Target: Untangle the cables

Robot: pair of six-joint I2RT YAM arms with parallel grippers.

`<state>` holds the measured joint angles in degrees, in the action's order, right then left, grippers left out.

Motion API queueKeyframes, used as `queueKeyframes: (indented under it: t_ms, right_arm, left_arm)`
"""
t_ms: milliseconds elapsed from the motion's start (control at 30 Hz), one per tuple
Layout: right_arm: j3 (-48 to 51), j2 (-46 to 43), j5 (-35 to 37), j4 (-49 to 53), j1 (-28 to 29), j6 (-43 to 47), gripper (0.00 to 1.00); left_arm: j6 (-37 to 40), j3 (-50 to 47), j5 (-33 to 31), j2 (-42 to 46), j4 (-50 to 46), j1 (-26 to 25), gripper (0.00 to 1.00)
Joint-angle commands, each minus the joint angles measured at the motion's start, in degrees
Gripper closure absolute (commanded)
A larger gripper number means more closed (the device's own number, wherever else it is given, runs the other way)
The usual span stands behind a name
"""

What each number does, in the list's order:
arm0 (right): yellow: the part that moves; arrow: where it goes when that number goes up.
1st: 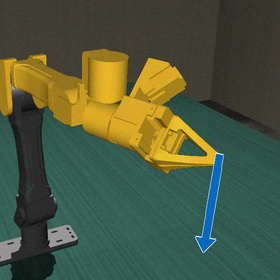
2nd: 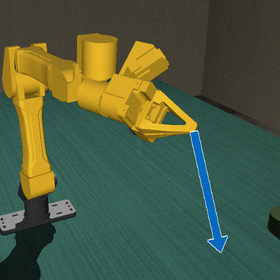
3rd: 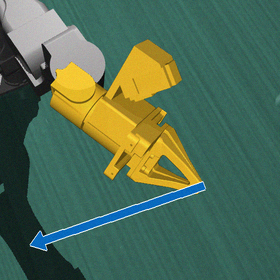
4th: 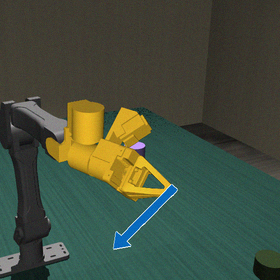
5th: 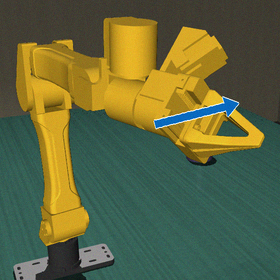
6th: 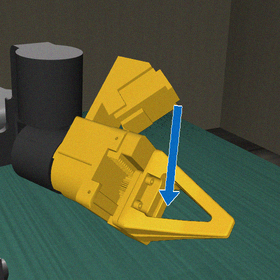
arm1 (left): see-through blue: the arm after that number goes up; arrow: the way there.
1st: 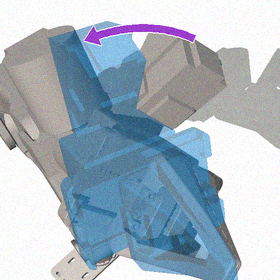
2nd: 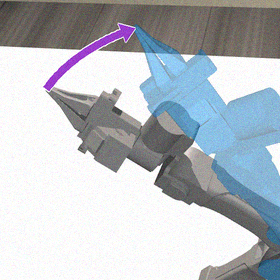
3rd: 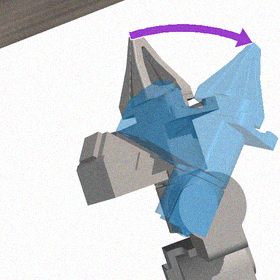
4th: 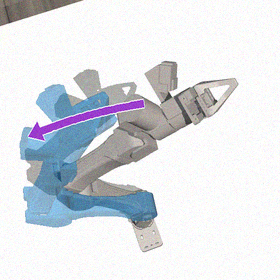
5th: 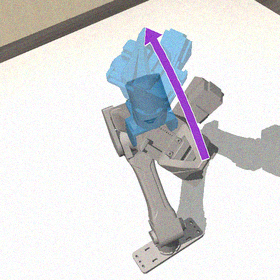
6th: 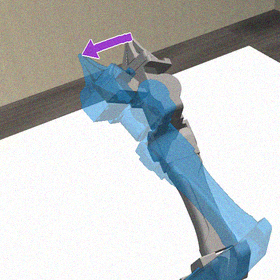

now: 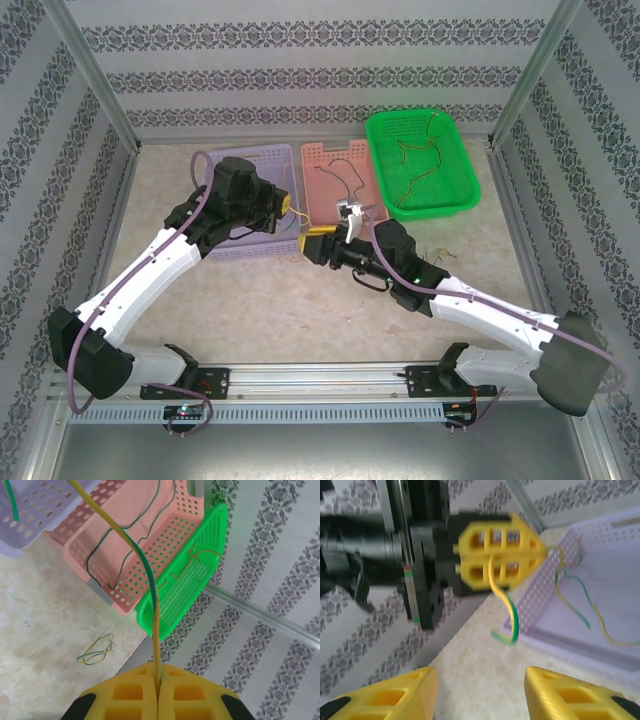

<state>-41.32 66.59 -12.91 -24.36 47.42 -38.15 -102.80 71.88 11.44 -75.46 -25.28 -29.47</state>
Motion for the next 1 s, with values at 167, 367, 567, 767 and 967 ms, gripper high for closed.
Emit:
queueKeyframes:
  t_ms: [167, 367, 567, 767, 967]
  right_arm:
    - [-4.6, 5.4, 4.2, -9.5, 0.1, -4.4, 0.64]
    - [-5.1, 6.9, 3.5, -9.7, -0.1, -6.2, 0.82]
    - [-6.8, 8.6, 1.9, -8.4, -0.4, -6.9, 0.97]
    - [-6.8, 5.9, 0.9, -2.1, -1.3, -5.9, 1.0]
    - [-11.3, 4.3, -11.8, 20.0, -3.7, 0.1, 1.0]
  left_arm:
    - [-5.8, 0.1, -3.4, 0.2, 4.7, -1.2, 1.0]
    - [-5.7, -0.7, -3.0, 0.8, 4.1, -1.3, 1.0]
    - [-6.0, -1.5, -3.2, 1.3, 4.8, -1.4, 1.0]
    - [-4.2, -1.6, -4.6, 1.9, 3.2, -1.4, 1.0]
    - [9.3, 2.9, 0.8, -1.7, 2.8, 1.6, 1.0]
